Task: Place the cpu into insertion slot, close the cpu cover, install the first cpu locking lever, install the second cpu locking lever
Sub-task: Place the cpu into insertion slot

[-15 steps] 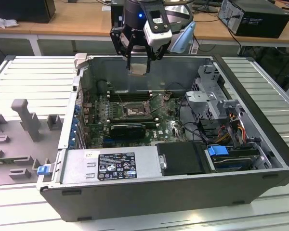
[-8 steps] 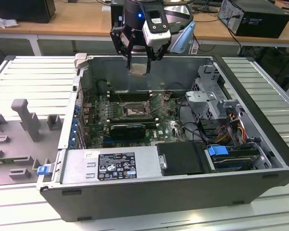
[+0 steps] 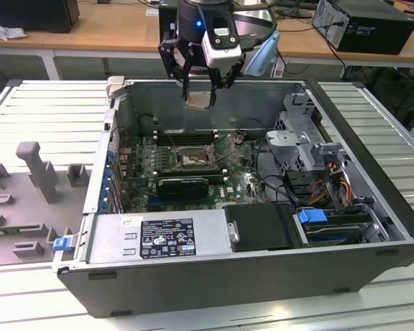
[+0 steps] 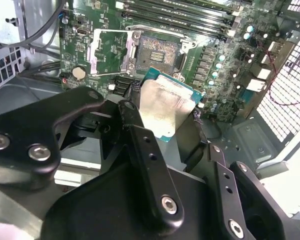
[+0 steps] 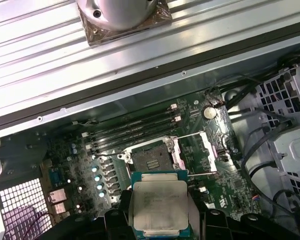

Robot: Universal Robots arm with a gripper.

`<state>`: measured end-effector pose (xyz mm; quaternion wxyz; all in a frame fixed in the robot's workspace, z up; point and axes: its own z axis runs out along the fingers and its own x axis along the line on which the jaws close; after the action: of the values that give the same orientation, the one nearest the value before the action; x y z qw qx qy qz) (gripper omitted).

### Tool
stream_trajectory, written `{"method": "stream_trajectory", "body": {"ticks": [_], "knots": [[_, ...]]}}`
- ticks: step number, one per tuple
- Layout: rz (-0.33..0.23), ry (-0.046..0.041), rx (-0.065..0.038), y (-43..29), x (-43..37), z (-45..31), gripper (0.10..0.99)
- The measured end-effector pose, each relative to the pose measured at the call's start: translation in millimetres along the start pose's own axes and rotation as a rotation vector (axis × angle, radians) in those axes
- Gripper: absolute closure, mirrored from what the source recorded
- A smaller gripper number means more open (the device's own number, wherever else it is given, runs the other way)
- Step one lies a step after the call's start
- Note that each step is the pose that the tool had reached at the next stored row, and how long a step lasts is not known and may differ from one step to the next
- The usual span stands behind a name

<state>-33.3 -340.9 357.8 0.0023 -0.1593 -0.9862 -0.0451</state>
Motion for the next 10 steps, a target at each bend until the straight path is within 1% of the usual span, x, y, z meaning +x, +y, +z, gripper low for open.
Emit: {"method": "stream_trajectory", "body": {"ticks": [3, 5, 10], "knots": [[0.002, -0.0002, 0.000, -0.1, -0.1, 2.4, 0.557], [0.009, -0.0008, 0.000, -0.2, -0.1, 2.5, 0.557], [0.054, -0.0049, -0.001, -0.2, -0.1, 2.7, 0.557]]}}
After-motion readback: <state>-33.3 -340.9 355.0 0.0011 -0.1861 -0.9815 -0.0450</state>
